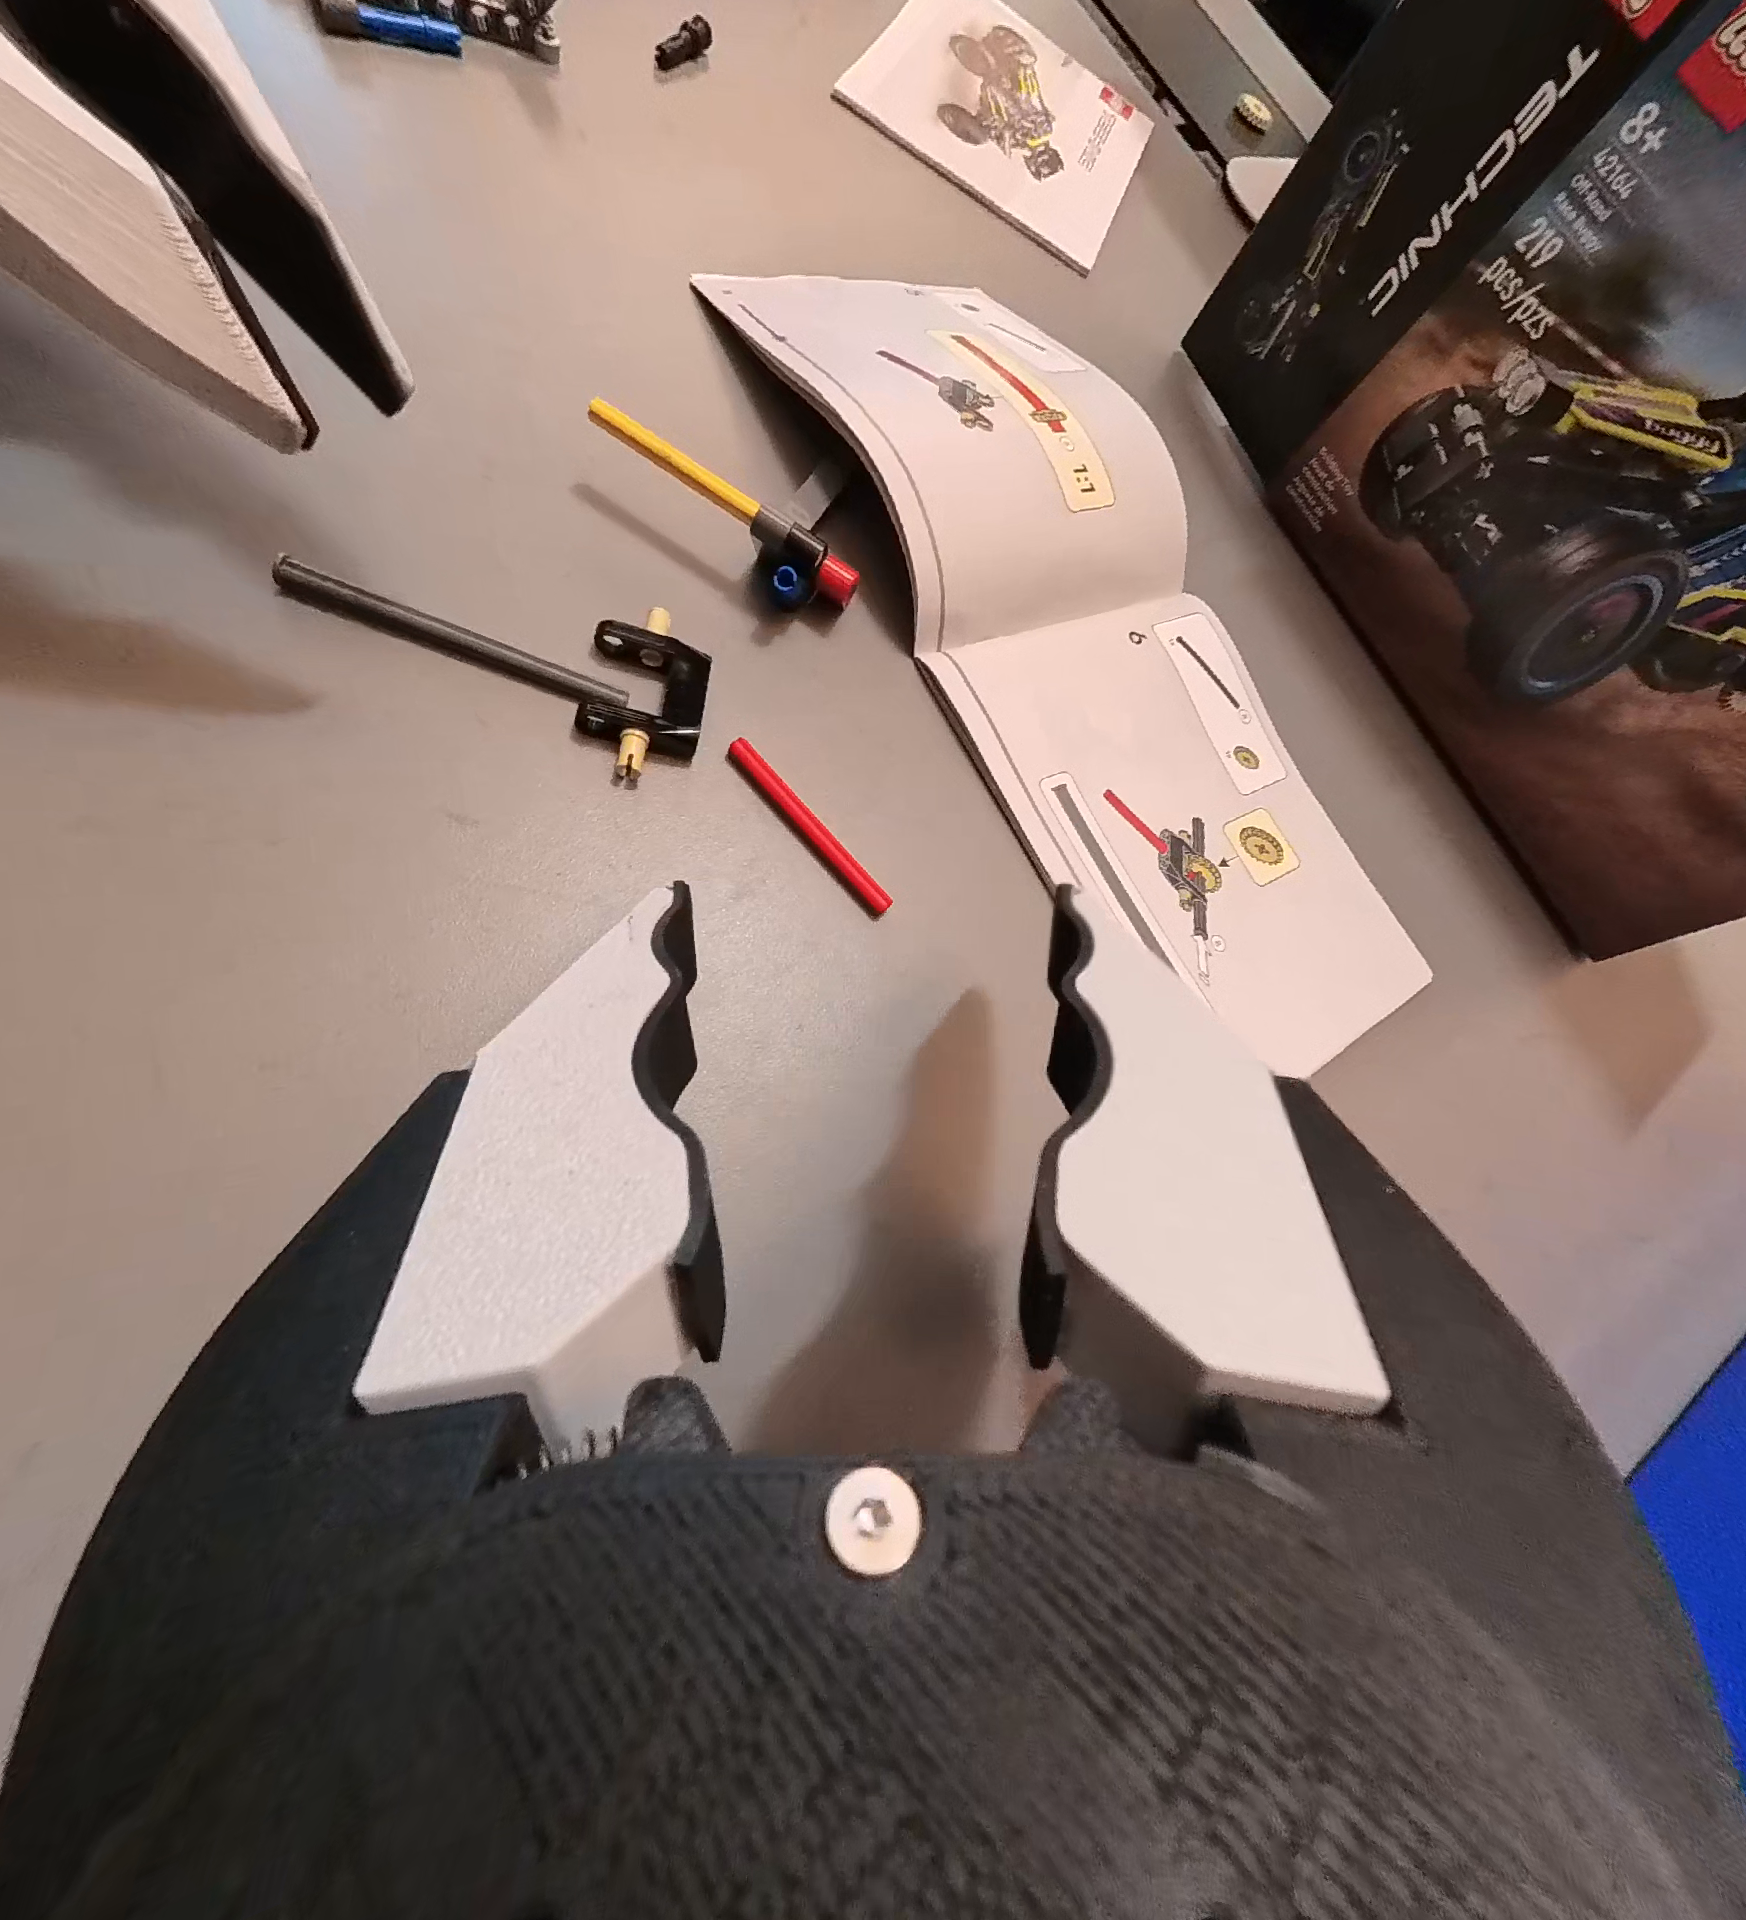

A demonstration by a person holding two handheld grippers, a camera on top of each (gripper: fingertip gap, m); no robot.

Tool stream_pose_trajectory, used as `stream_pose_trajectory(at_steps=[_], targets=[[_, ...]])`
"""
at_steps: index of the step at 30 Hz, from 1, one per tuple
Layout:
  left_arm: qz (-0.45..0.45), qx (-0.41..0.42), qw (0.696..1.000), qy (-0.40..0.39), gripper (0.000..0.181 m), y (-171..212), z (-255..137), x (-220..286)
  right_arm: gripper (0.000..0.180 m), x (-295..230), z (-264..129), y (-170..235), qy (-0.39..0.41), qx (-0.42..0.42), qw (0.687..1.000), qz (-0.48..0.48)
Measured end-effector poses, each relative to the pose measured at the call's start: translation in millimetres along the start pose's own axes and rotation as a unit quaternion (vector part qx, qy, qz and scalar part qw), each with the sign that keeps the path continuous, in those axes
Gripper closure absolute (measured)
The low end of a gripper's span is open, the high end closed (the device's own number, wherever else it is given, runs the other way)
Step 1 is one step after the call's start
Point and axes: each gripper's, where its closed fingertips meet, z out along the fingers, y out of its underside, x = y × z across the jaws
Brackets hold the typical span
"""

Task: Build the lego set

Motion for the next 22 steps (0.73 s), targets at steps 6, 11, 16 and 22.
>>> stream_pose_trajectory(at_steps=[6,11,16,22], targets=[[0.002,0.011,1.0,-0.009,0.144,-2.7,-2.1,-2.1,0.103,5.5,-3.3,3.4,0.017,-0.004,1.0,0.012],[0.031,0.043,0.997,-0.059,0.113,-13.3,-9.6,-15.7,0.089,19.9,-6.7,20.6,0.036,-0.044,0.994,0.097],[0.057,0.064,0.993,-0.086,0.097,-20.6,-12.9,-19.8,0.087,31.9,-13.9,21.8,0.058,-0.031,0.987,0.144],[0.078,0.051,0.989,-0.115,0.09,-20.3,-14.3,-20.8,0.084,31.8,-18.4,22.1,0.068,-0.027,0.986,0.15]])
